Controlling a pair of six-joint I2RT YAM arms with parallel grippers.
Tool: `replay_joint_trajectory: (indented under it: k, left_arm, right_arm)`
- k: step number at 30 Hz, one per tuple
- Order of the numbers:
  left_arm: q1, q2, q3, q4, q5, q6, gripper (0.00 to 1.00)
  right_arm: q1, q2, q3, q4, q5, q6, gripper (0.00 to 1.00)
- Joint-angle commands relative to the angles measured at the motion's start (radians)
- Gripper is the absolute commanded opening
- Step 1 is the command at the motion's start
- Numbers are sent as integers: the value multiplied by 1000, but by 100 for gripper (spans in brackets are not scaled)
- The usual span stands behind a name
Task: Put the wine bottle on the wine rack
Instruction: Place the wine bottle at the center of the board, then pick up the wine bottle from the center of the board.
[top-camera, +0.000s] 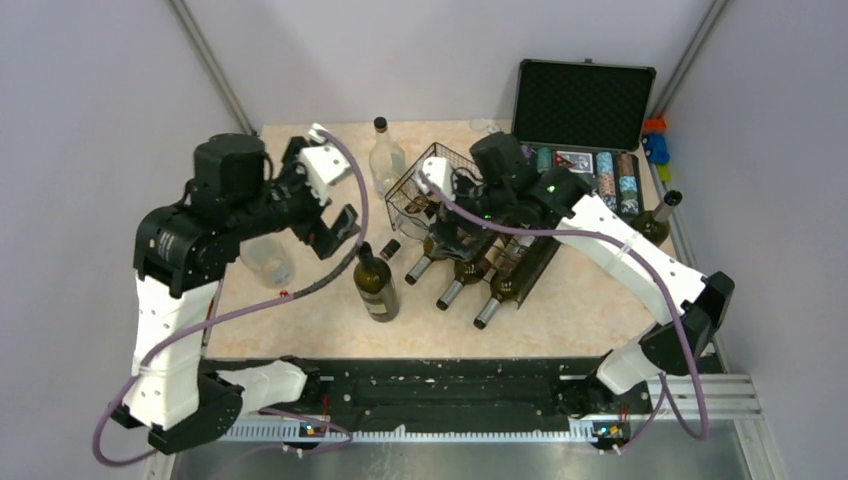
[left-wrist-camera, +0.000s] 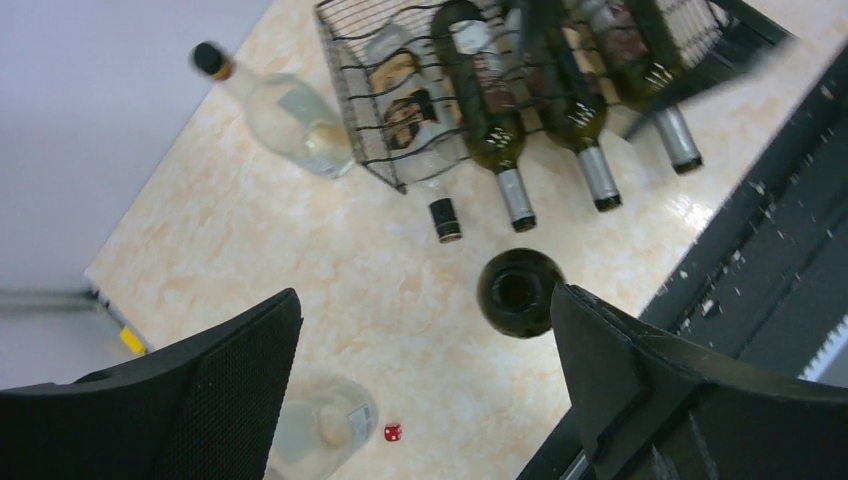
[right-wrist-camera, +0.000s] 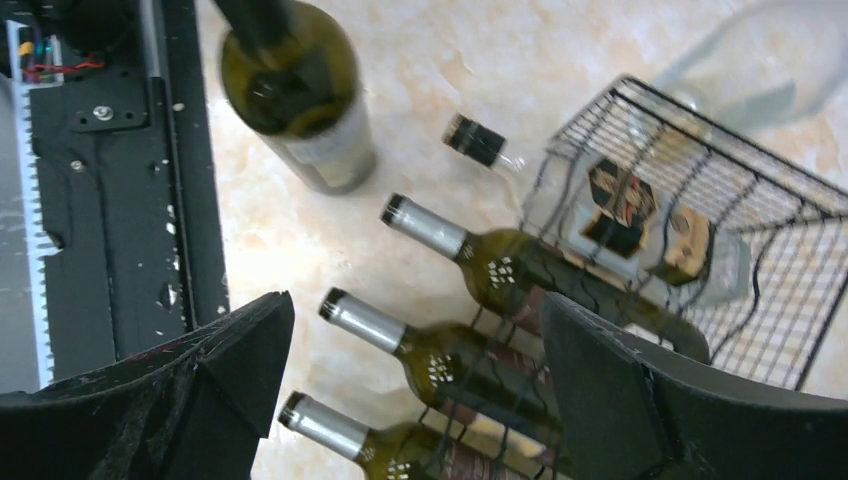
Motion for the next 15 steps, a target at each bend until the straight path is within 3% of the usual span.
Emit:
replay_joint_trajectory:
  k: [1, 15]
  left_arm:
    - [-215, 60, 37, -82, -154, 34, 99]
    - [-733, 306, 52, -247, -428, 200, 98]
  right_arm:
    - [-117, -63, -66, 64, -114, 18, 95]
    - [-392, -206, -355, 187, -262, 68, 94]
